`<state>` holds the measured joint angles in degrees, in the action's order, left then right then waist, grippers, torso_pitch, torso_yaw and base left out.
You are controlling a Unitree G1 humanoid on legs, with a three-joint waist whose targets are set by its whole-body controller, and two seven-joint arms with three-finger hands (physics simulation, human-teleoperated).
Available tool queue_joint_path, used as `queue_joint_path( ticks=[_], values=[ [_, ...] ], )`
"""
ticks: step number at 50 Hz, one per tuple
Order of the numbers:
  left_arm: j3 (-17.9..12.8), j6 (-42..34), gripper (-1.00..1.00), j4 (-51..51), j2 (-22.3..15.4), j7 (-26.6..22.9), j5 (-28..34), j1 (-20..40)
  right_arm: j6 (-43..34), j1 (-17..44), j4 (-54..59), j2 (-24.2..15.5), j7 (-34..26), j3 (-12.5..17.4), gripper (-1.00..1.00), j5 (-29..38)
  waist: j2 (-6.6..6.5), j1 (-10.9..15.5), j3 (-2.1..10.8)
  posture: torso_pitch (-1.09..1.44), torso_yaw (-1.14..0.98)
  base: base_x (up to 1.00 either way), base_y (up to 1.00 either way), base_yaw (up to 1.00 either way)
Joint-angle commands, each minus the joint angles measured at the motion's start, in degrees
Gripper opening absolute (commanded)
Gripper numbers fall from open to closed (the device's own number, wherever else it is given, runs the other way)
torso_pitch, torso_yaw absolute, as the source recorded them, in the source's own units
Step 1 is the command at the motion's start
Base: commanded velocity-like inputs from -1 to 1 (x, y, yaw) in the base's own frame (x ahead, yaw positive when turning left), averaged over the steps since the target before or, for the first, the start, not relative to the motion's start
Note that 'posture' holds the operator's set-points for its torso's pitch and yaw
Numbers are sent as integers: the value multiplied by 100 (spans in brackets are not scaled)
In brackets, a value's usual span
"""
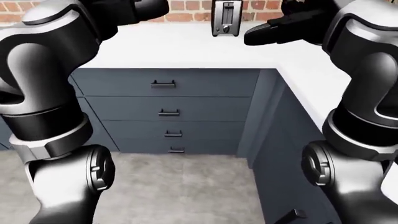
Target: Push down the lever of the toaster to turn it on.
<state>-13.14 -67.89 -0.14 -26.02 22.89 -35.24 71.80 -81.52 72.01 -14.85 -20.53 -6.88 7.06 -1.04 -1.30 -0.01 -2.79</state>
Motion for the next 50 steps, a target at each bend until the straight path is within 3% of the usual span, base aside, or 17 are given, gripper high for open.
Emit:
queue_joint_path(
  ticks=[1,3,5,6,7,9,16,19,22,30,33,36,43,45,47,48,50],
  values=[
    [-5,136,100,-102,-24,-23,-43,198,134,164,-88,-86,30,74,100,56,-35,-25,110,0,0,13,0,0],
    [1,150,100,-90,-21,-20,-44,200,107,173,-104,-108,22,82,100,56,109,16,124,0,0,13,0,0],
    [5,132,100,-90,-14,-3,-52,225,101,196,-81,-118,16,68,100,58,372,66,165,0,0,12,0,0],
    [12,127,100,-78,-17,-2,-53,253,131,208,-41,-124,7,53,100,59,413,114,216,0,0,12,0,0],
    [14,122,100,-31,-33,-6,-52,322,132,255,0,-136,-4,42,100,61,318,66,167,0,0,13,0,0],
    [30,158,100,22,-46,-30,-37,356,112,254,-24,-139,-12,55,100,66,414,74,141,0,0,12,0,0],
    [33,224,100,85,-68,-74,-12,350,141,283,28,-116,-14,45,100,83,47,16,48,0,0,13,0,0],
    [14,178,100,51,-52,-44,-31,357,152,307,58,-106,-17,34,100,89,-371,-59,152,0,0,13,0,0],
    [13,197,100,65,-66,-50,-30,359,134,357,81,-133,-40,28,100,93,-334,-67,116,0,0,12,0,0],
    [12,178,100,87,-70,-24,-51,417,139,367,98,-109,-54,22,100,113,76,-6,99,0,0,13,0,0],
    [10,153,100,91,-81,-12,-61,450,132,360,102,-109,-64,17,100,122,486,50,178,0,0,13,0,0],
    [19,152,100,98,-77,-4,-63,461,138,321,71,-95,-62,36,100,126,443,71,150,0,0,13,0,0],
    [35,172,100,99,-56,-8,-57,456,73,319,3,-119,-78,54,100,126,125,48,93,0,0,13,0,0],
    [30,165,100,88,-56,-8,-64,456,67,312,-11,-116,-73,63,100,126,-38,10,104,0,0,13,0,0],
    [35,175,100,102,-55,-9,-59,464,67,314,-4,-113,-71,56,100,125,-345,-46,180,0,0,12,0,0],
    [38,175,100,108,-59,-12,-58,474,80,335,23,-116,-71,52,100,126,-263,-54,173,0,0,13,0,0],
    [35,190,100,98,-49,-15,-60,447,96,344,41,-106,-70,47,100,125,-326,-59,129,0,0,13,0,0]
  ],
)
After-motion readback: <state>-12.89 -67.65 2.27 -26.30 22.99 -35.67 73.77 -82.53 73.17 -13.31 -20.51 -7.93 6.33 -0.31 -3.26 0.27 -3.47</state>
